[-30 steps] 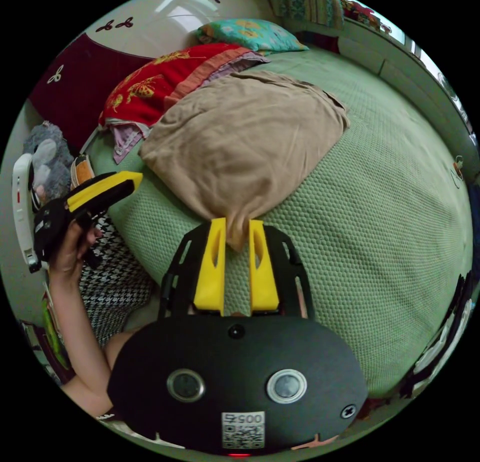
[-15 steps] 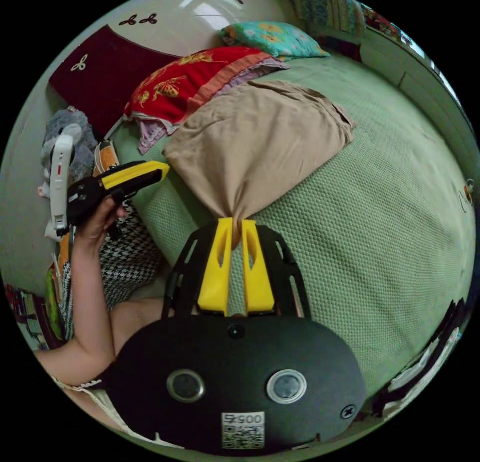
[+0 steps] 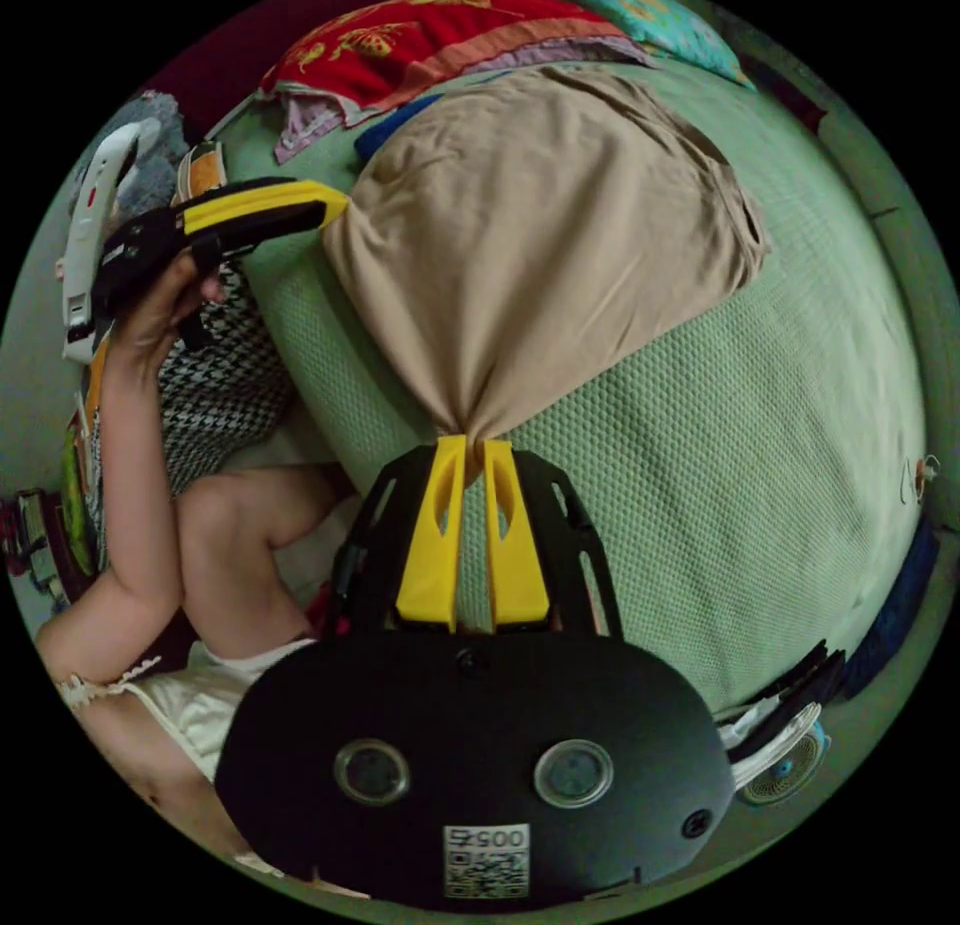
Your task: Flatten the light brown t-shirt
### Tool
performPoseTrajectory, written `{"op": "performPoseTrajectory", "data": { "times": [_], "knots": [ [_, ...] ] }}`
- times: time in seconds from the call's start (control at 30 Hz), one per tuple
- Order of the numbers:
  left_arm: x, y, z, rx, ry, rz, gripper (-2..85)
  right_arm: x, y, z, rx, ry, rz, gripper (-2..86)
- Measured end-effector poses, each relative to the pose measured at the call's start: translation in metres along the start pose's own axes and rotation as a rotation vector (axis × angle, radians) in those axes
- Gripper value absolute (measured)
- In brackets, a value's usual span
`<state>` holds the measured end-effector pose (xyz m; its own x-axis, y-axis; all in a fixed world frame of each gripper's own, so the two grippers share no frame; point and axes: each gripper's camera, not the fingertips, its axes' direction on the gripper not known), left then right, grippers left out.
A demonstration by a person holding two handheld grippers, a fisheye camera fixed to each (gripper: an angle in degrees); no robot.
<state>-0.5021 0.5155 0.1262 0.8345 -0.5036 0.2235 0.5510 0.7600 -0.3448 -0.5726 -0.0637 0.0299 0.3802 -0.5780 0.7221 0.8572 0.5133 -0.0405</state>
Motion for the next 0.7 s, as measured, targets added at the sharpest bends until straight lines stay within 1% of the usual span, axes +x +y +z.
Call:
{"op": "performPoseTrajectory", "data": {
  "times": [0.03, 0.07, 0.13, 0.17, 0.23, 0.3, 0.4, 0.47, 0.57, 0.63, 0.7],
  "knots": [
    [0.0, -0.001, -0.002, 0.009, 0.009, -0.016, 5.4, 0.002, 0.001, 0.0, -0.007, -0.009, -0.006, 1.7],
    [-0.002, -0.001, -0.004, 0.015, 0.008, -0.059, 6.9, 0.003, 0.005, -0.001, -0.026, -0.016, -0.028, 4.2],
    [-0.005, -0.002, -0.005, 0.011, 0.012, -0.105, 9.5, 0.004, 0.013, -0.01, 0.006, 0.0, -0.052, 8.1],
    [-0.007, -0.002, -0.004, -0.001, -0.004, -0.139, 10.2, 0.007, 0.018, -0.021, 0.065, -0.006, -0.046, 9.8],
    [-0.003, -0.003, 0.001, -0.023, -0.037, -0.134, 10.9, 0.016, 0.025, -0.037, 0.183, -0.045, 0.002, 11.0],
    [0.005, -0.006, 0.008, -0.027, -0.03, -0.099, 11.2, 0.036, 0.033, -0.053, 0.339, -0.081, 0.127, 12.0],
    [0.022, -0.015, 0.022, -0.051, -0.022, -0.051, 11.5, 0.06, 0.041, -0.06, 0.479, -0.08, 0.295, 12.2],
    [0.033, -0.02, 0.033, -0.07, -0.045, -0.038, 11.0, 0.071, 0.041, -0.059, 0.506, -0.069, 0.362, 12.2],
    [0.039, -0.026, 0.038, -0.086, -0.013, -0.059, 9.7, 0.086, 0.035, -0.051, 0.51, -0.005, 0.451, 12.0],
    [0.044, -0.027, 0.041, -0.088, -0.018, -0.053, 9.2, 0.093, 0.029, -0.043, 0.496, 0.017, 0.476, 12.0],
    [0.049, -0.029, 0.045, -0.095, -0.021, -0.05, 8.8, 0.1, 0.02, -0.026, 0.434, 0.011, 0.496, 12.8]
  ]
}}
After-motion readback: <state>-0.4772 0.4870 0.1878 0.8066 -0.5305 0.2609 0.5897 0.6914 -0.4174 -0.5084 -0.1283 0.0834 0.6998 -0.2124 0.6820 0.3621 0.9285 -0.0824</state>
